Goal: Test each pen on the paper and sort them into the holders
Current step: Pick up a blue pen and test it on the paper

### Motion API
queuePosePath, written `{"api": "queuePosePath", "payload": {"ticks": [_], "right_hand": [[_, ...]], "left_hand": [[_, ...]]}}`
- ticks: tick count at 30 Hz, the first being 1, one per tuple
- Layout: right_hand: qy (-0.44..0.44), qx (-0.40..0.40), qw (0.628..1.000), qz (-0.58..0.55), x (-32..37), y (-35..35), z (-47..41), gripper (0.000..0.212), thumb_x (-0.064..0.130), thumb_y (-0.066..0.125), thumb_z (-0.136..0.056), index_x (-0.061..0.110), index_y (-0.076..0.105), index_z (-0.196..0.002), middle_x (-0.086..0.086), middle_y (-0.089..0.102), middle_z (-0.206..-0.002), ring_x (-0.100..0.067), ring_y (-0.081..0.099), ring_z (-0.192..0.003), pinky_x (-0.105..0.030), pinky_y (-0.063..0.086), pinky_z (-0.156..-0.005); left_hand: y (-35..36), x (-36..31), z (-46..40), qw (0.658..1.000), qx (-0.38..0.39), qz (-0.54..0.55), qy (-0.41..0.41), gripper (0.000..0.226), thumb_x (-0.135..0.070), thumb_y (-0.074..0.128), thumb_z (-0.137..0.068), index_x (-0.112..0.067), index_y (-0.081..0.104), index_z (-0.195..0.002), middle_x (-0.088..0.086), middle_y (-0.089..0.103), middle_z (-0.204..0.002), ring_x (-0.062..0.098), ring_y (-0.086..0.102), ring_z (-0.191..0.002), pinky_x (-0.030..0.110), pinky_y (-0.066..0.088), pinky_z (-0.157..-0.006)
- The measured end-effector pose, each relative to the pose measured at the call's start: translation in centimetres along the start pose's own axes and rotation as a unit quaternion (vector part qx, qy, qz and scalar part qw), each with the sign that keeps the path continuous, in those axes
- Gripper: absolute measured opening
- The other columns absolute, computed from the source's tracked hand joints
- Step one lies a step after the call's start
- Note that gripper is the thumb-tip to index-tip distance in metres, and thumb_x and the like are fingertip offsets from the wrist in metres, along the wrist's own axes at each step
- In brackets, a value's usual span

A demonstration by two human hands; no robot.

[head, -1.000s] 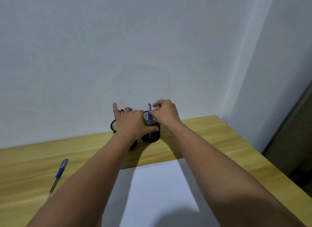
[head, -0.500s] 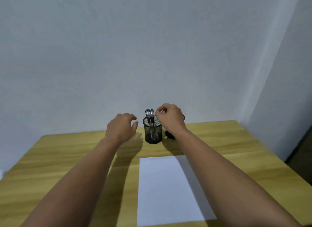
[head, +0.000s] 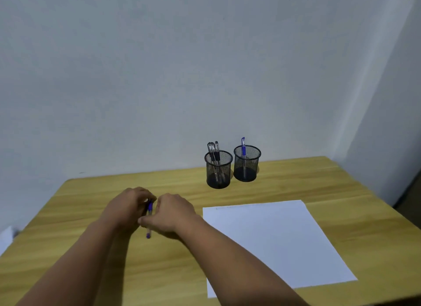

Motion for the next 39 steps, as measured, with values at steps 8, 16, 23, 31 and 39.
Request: {"api": "queuePosePath", "payload": {"ticks": [8,16,23,31,39], "right_hand": [[0.034,-0.025,0.999,-0.008,-1.8,-2.1,-0.7,0.02,0.03,0.074,-0.088,0.013,0.075,-0.099,-0.009,0.078,-0.107,-0.033,0.072,-0.099,-0.037,0.06,-0.086],[0.027,-0.048,0.986,-0.158,-6.7,-8.8,2.3,0.024,0.02,0.085,-0.09,-0.002,0.079,-0.098,-0.007,0.078,-0.08,-0.013,0.071,-0.065,-0.035,0.063,-0.073],[-0.053,0.044,0.996,0.051,-5.3,-4.4,6.6,0.054,0.052,0.092,-0.074,0.025,0.076,-0.118,0.004,0.071,-0.111,-0.018,0.067,-0.102,-0.035,0.058,-0.09],[-0.034,-0.033,0.995,0.083,-6.4,-2.9,6.4,0.038,0.03,0.071,-0.098,0.021,0.065,-0.134,-0.005,0.068,-0.136,-0.029,0.062,-0.125,-0.04,0.054,-0.099],[-0.044,-0.058,0.991,0.114,-5.6,-2.6,6.2,0.018,0.029,0.066,-0.103,0.019,0.075,-0.116,-0.008,0.058,-0.13,-0.03,0.058,-0.12,-0.045,0.053,-0.099]], "left_hand": [[-0.4,0.6,1.4,0.999,-0.035,-0.012,0.012,0.013,-0.023,0.065,-0.092,-0.032,0.071,-0.098,-0.01,0.061,-0.102,0.018,0.059,-0.092,0.035,0.051,-0.07],[-1.0,-3.0,1.5,0.999,0.042,-0.001,-0.008,0.007,-0.035,0.062,-0.094,-0.035,0.069,-0.095,-0.017,0.064,-0.098,0.011,0.061,-0.091,0.035,0.055,-0.079],[1.0,-4.8,3.7,1.0,0.008,-0.02,-0.003,0.016,-0.026,0.06,-0.093,-0.034,0.072,-0.099,-0.011,0.059,-0.104,0.016,0.061,-0.095,0.036,0.054,-0.077],[0.2,-4.3,5.7,0.998,0.053,-0.026,-0.009,0.026,-0.028,0.063,-0.084,-0.034,0.072,-0.107,-0.011,0.056,-0.107,0.012,0.057,-0.095,0.033,0.053,-0.08],[0.0,-4.8,6.6,0.999,0.03,-0.021,-0.005,0.011,-0.032,0.064,-0.089,-0.043,0.063,-0.086,-0.017,0.057,-0.093,0.005,0.056,-0.084,0.034,0.054,-0.075]]}}
Point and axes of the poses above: each hand's wrist, its own z-axis away from the middle knuckle, its own y-axis out of the palm, x = y × z, the point moved 3 cm from there along -z, towards the middle knuckle
